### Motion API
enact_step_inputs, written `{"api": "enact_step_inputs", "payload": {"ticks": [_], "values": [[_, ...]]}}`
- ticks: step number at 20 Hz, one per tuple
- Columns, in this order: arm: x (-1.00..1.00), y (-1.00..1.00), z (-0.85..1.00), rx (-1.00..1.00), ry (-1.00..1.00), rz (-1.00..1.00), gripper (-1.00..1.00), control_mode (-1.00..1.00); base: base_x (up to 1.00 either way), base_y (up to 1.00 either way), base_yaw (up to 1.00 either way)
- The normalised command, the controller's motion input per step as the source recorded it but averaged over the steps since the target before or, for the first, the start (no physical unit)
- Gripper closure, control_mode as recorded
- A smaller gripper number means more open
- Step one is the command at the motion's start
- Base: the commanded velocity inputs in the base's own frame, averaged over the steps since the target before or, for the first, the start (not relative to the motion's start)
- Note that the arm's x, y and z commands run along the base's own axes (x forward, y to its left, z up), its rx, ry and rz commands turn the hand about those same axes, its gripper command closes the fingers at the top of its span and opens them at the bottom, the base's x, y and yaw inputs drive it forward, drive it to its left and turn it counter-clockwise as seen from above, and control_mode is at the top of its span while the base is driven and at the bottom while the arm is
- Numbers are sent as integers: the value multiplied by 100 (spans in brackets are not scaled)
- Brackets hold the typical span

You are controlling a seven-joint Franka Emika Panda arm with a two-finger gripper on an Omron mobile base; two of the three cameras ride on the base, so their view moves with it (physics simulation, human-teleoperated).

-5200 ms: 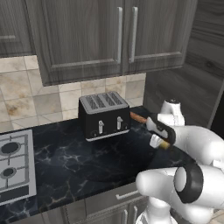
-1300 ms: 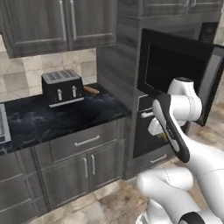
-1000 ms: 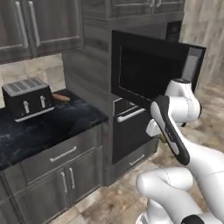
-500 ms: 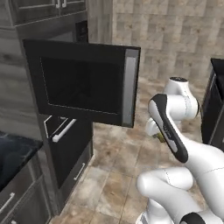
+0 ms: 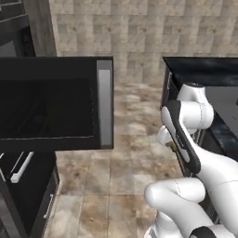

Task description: Place the sponge inside the microwave to prepare for sanitizing.

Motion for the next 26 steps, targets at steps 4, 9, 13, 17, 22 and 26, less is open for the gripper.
{"api": "enact_step_inputs", "payload": {"ticks": [4,9,13,17,22,26], "values": [[0,0,0,0,0,0,100,100,59,0,-11],[0,0,0,0,0,0,100,100,61,-6,0],[0,0,0,0,0,0,100,100,81,0,0],[0,0,0,0,0,0,100,100,88,0,4],[0,0,0,0,0,0,100,100,83,0,29],[0,0,0,0,0,0,100,100,71,0,51]]}}
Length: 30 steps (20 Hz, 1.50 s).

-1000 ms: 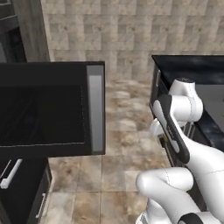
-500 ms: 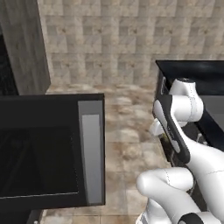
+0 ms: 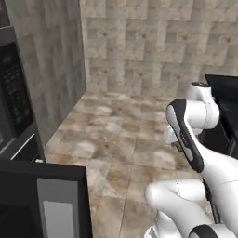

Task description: Place the sponge inside the microwave to prepare for sanitizing.

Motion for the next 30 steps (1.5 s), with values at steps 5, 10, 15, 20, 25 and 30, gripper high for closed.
{"api": "enact_step_inputs", "payload": {"ticks": [5,10,15,20,25,30], "values": [[0,0,0,0,0,0,100,100,46,0,75],[0,0,0,0,0,0,100,100,15,0,95],[0,0,0,0,0,0,100,100,5,0,99],[0,0,0,0,0,0,100,100,75,0,47],[0,0,0,0,0,0,100,100,85,-9,26],[0,0,0,0,0,0,100,100,24,-15,30]]}}
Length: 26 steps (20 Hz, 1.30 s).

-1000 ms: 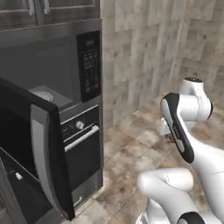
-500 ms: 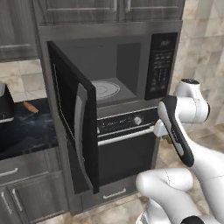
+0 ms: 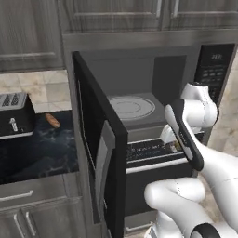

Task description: Place the sponge inside the microwave to prepare for sanitizing.

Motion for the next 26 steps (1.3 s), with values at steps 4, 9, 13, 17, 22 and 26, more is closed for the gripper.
{"api": "enact_step_inputs", "payload": {"ticks": [4,9,13,17,22,26], "values": [[0,0,0,0,0,0,100,100,3,-28,31],[0,0,0,0,0,0,100,100,44,-31,15],[0,0,0,0,0,0,100,100,21,-48,10],[0,0,0,0,0,0,100,100,10,-31,12],[0,0,0,0,0,0,100,100,5,-6,4],[0,0,0,0,0,0,100,100,2,0,0]]}}
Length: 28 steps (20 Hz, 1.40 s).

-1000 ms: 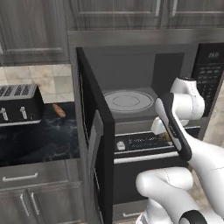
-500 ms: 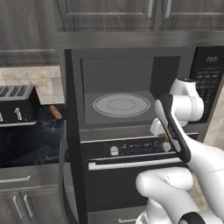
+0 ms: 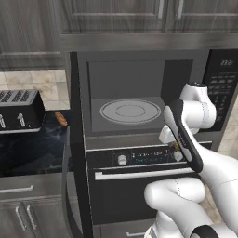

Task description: Place the sponge inside the microwave to prepare for sanitizing.

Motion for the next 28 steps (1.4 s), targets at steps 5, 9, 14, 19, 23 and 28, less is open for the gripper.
{"api": "enact_step_inputs", "payload": {"ticks": [5,9,14,19,23,28], "values": [[0,0,0,0,0,0,100,100,0,0,0],[0,0,0,0,0,0,100,100,0,0,0],[0,0,0,0,0,0,100,100,0,0,0],[0,0,0,0,0,0,100,100,0,0,0],[0,0,0,0,0,0,100,-100,0,0,0],[0,0,0,0,0,0,100,-100,0,0,0]]}}
